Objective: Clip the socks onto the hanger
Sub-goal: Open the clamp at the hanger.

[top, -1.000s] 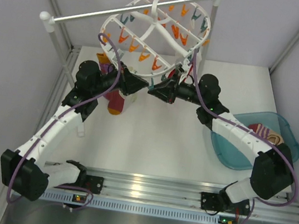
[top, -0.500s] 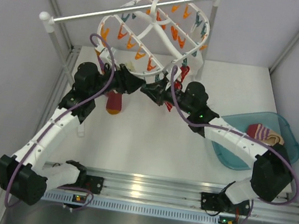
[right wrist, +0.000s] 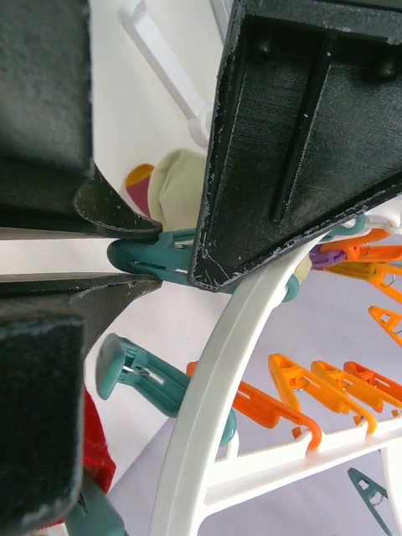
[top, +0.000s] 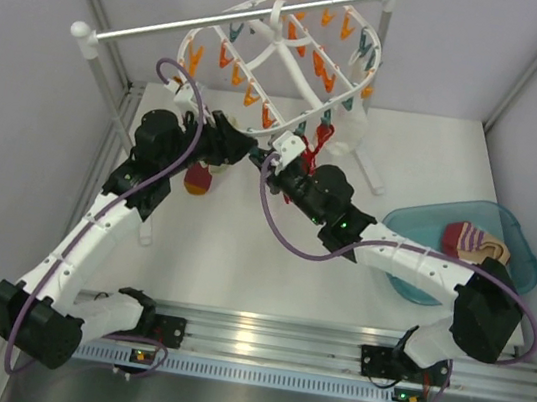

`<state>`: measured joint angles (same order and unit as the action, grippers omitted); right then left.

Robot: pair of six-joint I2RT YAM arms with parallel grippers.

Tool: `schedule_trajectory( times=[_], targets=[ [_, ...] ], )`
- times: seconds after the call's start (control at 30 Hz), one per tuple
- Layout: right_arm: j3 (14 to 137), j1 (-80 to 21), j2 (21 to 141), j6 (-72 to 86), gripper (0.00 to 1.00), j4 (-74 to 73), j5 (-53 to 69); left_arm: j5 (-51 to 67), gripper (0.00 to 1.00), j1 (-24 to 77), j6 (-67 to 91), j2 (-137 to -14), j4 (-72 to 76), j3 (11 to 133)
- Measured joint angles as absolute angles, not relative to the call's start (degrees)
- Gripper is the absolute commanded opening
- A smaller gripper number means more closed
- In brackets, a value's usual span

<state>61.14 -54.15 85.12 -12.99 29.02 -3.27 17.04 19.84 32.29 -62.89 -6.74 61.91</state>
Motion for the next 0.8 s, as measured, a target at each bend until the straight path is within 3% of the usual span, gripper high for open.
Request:
schedule_trajectory(
  times=[0.4, 0.57, 0.7, 0.73, 0.8],
  targets=[
    [61.14, -55.99, 85.14, -17.85, 0.00, 29.15, -9.87, 15.46, 0.63, 19.94, 37.91, -64.42, -9.10, 63.57],
    [61.17, -56.14, 85.36, -18.09, 0.00, 29.10, -10.50, 15.62, 0.59, 19.94, 39.97, -64.84, -8.99, 63.57],
    [61.19, -56.14, 85.67, -18.37, 0.00, 29.10, -10.81, 15.86, 0.51, 19.94, 41.06, -65.30, -8.69, 63.57],
    [61.19, -56.16, 85.69, -18.39, 0.00, 29.08, -10.85, 15.94, 0.40, 19.94, 41.36, -65.32, -8.64, 63.57],
    [61.19, -56.25, 85.69, -18.46, 0.00, 28.93, -10.92, 16.43, 0.31, 20.01, 42.11, -65.34, -8.16, 63.57]
  ],
)
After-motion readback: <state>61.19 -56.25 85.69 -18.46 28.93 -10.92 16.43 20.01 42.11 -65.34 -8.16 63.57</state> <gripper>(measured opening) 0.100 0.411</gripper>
